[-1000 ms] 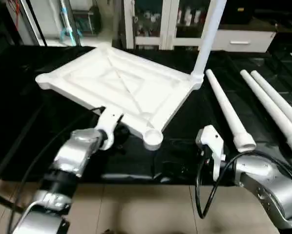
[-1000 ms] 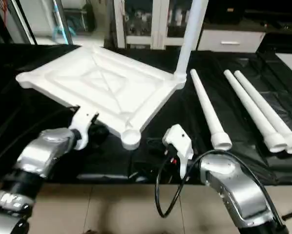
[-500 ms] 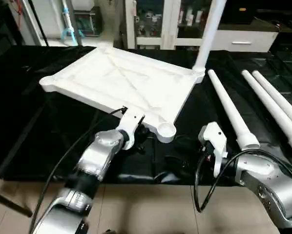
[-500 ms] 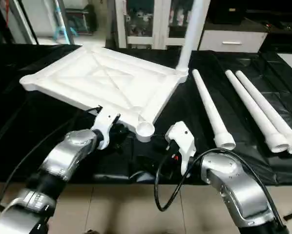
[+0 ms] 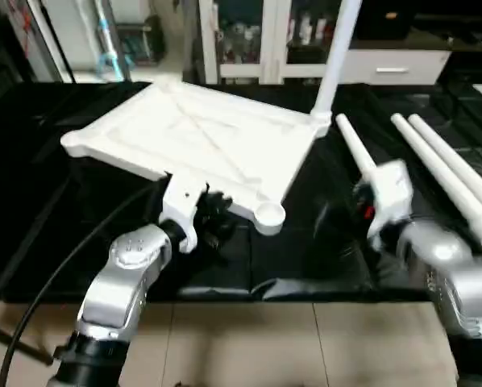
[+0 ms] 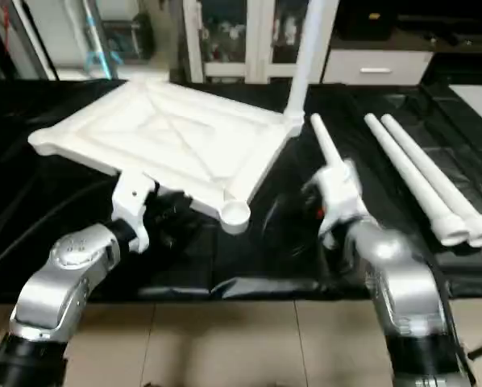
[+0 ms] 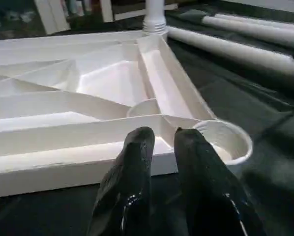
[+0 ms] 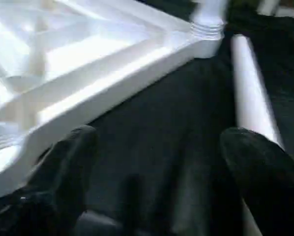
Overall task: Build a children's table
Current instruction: Pick table leg
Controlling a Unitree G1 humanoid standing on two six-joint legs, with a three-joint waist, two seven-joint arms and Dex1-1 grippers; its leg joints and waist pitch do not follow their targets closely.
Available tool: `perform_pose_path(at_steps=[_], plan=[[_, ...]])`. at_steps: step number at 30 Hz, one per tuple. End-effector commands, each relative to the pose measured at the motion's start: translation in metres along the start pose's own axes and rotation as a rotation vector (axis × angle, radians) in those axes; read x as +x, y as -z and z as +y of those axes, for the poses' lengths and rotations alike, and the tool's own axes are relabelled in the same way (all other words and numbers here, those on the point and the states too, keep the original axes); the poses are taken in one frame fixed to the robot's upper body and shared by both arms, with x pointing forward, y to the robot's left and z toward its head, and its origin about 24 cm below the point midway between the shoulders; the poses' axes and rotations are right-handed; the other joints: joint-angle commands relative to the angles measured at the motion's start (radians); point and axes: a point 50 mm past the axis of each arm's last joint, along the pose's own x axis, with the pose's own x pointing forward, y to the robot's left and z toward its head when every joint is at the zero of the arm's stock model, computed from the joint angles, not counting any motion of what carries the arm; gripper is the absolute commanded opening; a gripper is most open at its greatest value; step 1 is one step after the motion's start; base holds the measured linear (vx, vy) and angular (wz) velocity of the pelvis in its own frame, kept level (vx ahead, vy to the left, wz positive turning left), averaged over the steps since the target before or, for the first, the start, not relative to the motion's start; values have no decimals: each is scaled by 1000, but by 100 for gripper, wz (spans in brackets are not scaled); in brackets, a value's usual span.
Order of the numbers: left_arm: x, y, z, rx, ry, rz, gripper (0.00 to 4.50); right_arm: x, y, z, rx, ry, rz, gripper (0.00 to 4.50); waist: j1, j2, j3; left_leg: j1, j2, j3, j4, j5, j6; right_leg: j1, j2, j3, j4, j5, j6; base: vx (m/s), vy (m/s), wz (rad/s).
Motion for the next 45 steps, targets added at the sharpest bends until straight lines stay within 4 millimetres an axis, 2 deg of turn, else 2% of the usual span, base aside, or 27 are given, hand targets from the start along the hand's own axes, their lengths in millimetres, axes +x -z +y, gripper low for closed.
perform_pose_path(at_steps=[1, 4, 5, 6, 8, 9, 10, 12, 13, 15, 16, 18, 19, 20, 21, 22, 23, 27, 28, 31, 34, 37, 40, 42, 44, 45], plan=[[2, -8, -1, 19, 46, -3, 100, 6, 1, -11, 24, 44, 57, 440, -8, -2, -67, 9, 33, -22, -70, -127, 19, 44, -36, 36, -62, -169, -182, 0, 0, 0], [2, -14, -8, 49, 164, 5, 100, 15, -5, -23, 30, 87, 98, 440, -2, -1, -71, 8, 34, -18, -62, -59, 43, 47, -37, 37, -50, -70, -214, 0, 0, 0], [2, -16, -13, 74, 234, 18, 100, 19, -7, -29, 33, 111, 112, 440, -1, -6, -74, 9, 32, -18, -61, -38, 53, 46, -36, 35, -45, -47, -232, 0, 0, 0], [1, -17, -17, 93, 289, 29, 100, 22, -9, -33, 35, 130, 123, 440, 1, -3, -76, 11, 31, -19, -60, -33, 54, 45, -38, 34, -42, -49, -244, 0, 0, 0], [-2, -20, -27, 132, 439, 63, 100, 30, -13, -44, 49, 177, 174, 440, 3, -4, -71, 9, 32, -15, -60, -29, 58, 44, -38, 35, -43, -56, -260, 0, 0, 0], [-3, -21, -30, 151, 489, 77, 100, 33, -14, -47, 51, 187, 210, 440, 2, -9, -71, 10, 32, -10, -57, -31, 60, 46, -38, 37, -41, -50, -266, 0, 0, 0], [-3, -21, -30, 151, 489, 77, 100, 33, -14, -47, 51, 187, 210, 440, 2, -9, -71, 10, 32, -10, -57, -31, 60, 46, -38, 37, -41, -50, -266, 0, 0, 0], [-3, -27, -33, 183, 534, 82, 100, 39, -16, -48, 81, 156, 265, 440, 3, -1, -71, 9, 31, -11, -55, -36, 63, 48, -39, 36, -37, -51, -275, 0, 0, 0], [-2, -29, -33, 190, 538, 79, 100, 41, -17, -49, 81, 154, 279, 440, -1, -3, -71, 9, 30, -11, -55, -60, 56, 46, -37, 35, -39, -69, -283, 0, 0, 0], [-1, -31, -33, 197, 543, 74, 100, 43, -17, -50, 78, 153, 308, 440, 0, -4, -65, 9, 33, -10, -57, -101, 41, 46, -40, 37, -44, -111, -278, 0, 0, 0], [-1, -32, -33, 198, 544, 74, 100, 43, -16, -50, 79, 153, 315, 440, 2, 2, -65, 10, 34, -11, -57, -110, 34, 47, -41, 36, -44, -122, -275, 0, 0, 0], [-1, -32, -34, 201, 548, 79, 100, 44, -13, -51, 74, 157, 345, 440, 0, -1, -64, 10, 33, -12, -58, -142, 15, 46, -39, 36, -47, -151, -268, 0, 0, 0], [0, -33, -35, 206, 559, 85, 100, 44, -10, -52, 74, 161, 373, 440, -1, -8, -65, 10, 34, -12, -58, -149, 10, 46, -40, 37, -47, -163, -264, 0, 0, 0], [0, -33, -35, 206, 559, 85, 100, 44, -10, -52, 74, 161, 373, 440, 0, -5, -66, 9, 34, -13, -57, -146, 8, 47, -41, 37, -45, -164, -264, 0, 0, 0], [-3, -35, -37, 216, 600, 109, 100, 45, 1, -55, 63, 173, 447, 440, 0, -12, -64, 8, 34, -12, -57, -145, 10, 46, -40, 37, -47, -168, -259, 0, 0, 0], [-3, -35, -37, 216, 600, 109, 100, 45, 1, -55, 63, 173, 447, 440, -1, -13, -68, 10, 36, -13, -56, -144, 6, 44, -43, 36, -42, -174, -268, 0, 0, 0], [-5, -35, -37, 216, 614, 115, 100, 45, 5, -55, 60, 174, 469, 440, 0, -11, -63, 8, 34, -11, -57, -157, 8, 43, -42, 36, -47, -197, -266, 0, 0, 0], [-8, -34, -37, 220, 625, 131, 100, 42, 18, -58, 72, 189, 522, 440, 0, -7, -65, 7, 35, -11, -55, -133, 10, 44, -40, 36, -41, -164, -267, 0, 0, 0], [-8, -34, -37, 220, 623, 134, 100, 41, 20, -59, 79, 191, 534, 414, 0, -8, -65, 7, 35, -11, -54, -132, 12, 43, -40, 36, -40, -161, -270, 0, 0, 0], [-7, -34, -38, 222, 622, 134, 100, 40, 23, -61, 92, 187, 548, 399, 1, -9, -64, 7, 35, -10, -54, -141, 15, 44, -40, 35, -41, -166, -273, 0, 0, 0], [-7, -34, -37, 221, 622, 133, 100, 39, 23, -61, 97, 182, 550, 363, 1, -10, -64, 8, 36, -9, -54, -150, 17, 42, -40, 35, -43, -177, -271, 0, 0, 0], [-7, -33, -36, 222, 613, 136, 100, 40, 24, -61, 117, 170, 550, 341, 1, -4, -64, 8, 36, -10, -54, -166, 12, 41, -40, 35, -43, -197, -271, 0, 0, 0], [-7, -33, -36, 208, 630, 146, 100, 39, 25, -61, 152, 152, 549, 314, 0, -5, -65, 7, 36, -10, -53, -167, 11, 42, -40, 34, -42, -183, -276, 0, 0, 0], [-6, -35, -37, 203, 640, 142, 127, 38, 25, -63, 158, 153, 549, 305, 2, -5, -65, 7, 36, -10, -53, -162, 12, 42, -40, 33, -41, -175, -278, 0, 0, 0], [-7, -36, -37, 197, 645, 140, 134, 37, 26, -64, 165, 154, 549, 293, 2, -7, -65, 6, 36, -10, -53, -155, 16, 43, -39, 33, -40, -169, -281, 0, 0, 0], [-7, -36, -36, 186, 648, 141, 145, 36, 28, -65, 177, 160, 551, 275, 2, -7, -64, 7, 36, -9, -53, -159, 18, 42, -39, 33, -42, -181, -281, 0, 0, 0]])
